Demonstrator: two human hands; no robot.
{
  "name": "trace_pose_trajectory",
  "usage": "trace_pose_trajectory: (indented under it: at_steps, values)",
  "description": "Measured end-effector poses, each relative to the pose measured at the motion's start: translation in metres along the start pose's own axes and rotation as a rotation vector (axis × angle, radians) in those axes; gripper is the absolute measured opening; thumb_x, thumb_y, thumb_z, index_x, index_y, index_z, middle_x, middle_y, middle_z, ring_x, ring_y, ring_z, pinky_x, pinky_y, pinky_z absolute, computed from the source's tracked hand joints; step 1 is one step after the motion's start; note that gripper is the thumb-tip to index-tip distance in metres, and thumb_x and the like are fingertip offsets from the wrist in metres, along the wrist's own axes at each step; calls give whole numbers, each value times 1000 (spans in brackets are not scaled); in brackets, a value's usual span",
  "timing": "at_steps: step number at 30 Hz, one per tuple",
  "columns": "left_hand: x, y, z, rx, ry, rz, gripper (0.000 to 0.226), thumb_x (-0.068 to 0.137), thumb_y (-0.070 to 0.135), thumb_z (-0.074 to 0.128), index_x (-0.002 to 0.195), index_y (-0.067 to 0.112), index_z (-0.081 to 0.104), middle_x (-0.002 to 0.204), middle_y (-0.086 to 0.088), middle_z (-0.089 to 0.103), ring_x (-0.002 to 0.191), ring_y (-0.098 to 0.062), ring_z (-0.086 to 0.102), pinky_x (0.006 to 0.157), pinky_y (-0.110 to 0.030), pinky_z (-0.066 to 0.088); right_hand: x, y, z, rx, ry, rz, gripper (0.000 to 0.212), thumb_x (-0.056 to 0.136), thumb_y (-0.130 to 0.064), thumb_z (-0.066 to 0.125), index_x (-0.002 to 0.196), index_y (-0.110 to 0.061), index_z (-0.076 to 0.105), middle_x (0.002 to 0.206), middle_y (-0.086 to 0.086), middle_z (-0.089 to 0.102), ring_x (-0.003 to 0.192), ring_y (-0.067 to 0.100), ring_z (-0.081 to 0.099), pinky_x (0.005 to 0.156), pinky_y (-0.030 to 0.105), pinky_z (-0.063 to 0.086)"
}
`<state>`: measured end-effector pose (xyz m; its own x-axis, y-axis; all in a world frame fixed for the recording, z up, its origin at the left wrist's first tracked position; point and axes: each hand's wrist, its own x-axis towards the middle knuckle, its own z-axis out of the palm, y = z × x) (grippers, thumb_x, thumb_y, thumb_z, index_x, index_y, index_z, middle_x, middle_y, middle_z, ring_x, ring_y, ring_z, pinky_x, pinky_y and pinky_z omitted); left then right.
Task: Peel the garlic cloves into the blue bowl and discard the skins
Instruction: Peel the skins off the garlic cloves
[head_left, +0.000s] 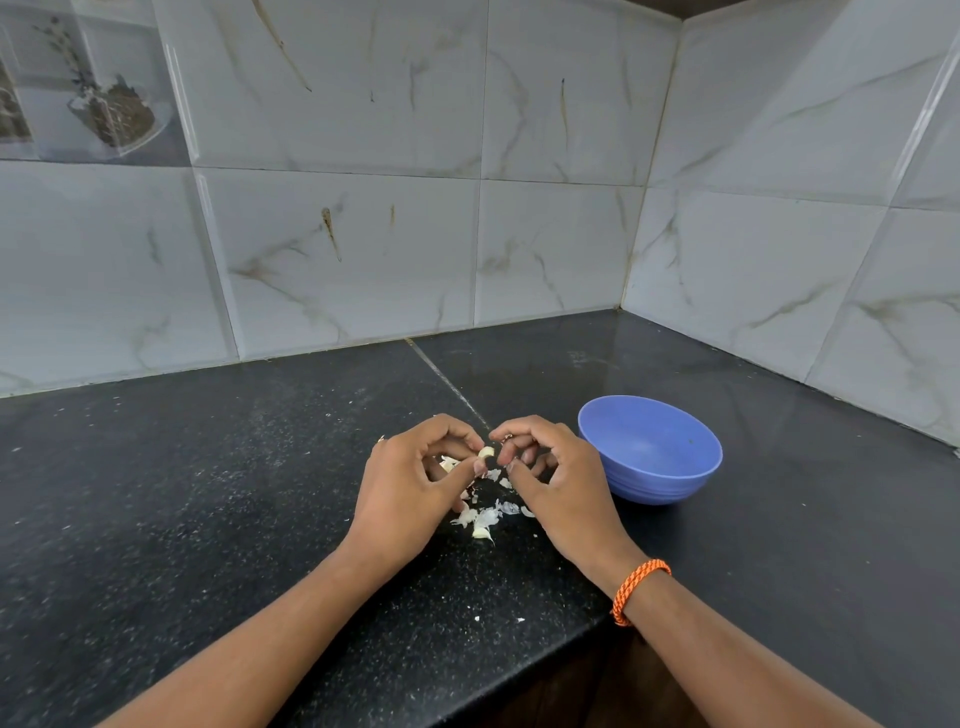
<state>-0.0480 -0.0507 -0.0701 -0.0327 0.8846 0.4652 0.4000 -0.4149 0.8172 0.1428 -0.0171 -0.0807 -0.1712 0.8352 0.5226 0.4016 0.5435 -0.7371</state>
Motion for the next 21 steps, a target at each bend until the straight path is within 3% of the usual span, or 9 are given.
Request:
trace_pose_trajectory:
  at_steps: [6,11,15,21]
  values:
    - [0,-2,-1,-2,-5,0,12,96,20,82,100,28,74,91,11,81,56,-20,75,71,-51,65,0,-4,-1,87,-8,22,29,99,-4,67,112,-29,75,94,-10,77,95,11,71,78,16,54]
    - [0,-2,-1,-16,-8,-3,13,96,18,82,101,27,74,91,11,81,56,-21,75,71,-52,65,0,-4,0,167,-28,49,24,109,-12,56,115,-26,74,94,-4,79,97,16,75,84,33,62]
    - [1,-3,0,-46,-11,-19,12,96,20,82,102,28,76,92,10,82,56,-23,75,70,-53,65,0,-5,-1,69,-21,3,32,100,-3,67,116,-29,74,103,-14,73,104,10,69,84,17,53]
    - [2,-4,0,-85,-19,-52,8,96,18,82,100,25,81,90,5,83,58,-29,75,67,-53,65,-2,-11,-1,106,-25,-44,27,97,-9,76,117,-27,74,109,-14,74,107,12,70,81,21,57]
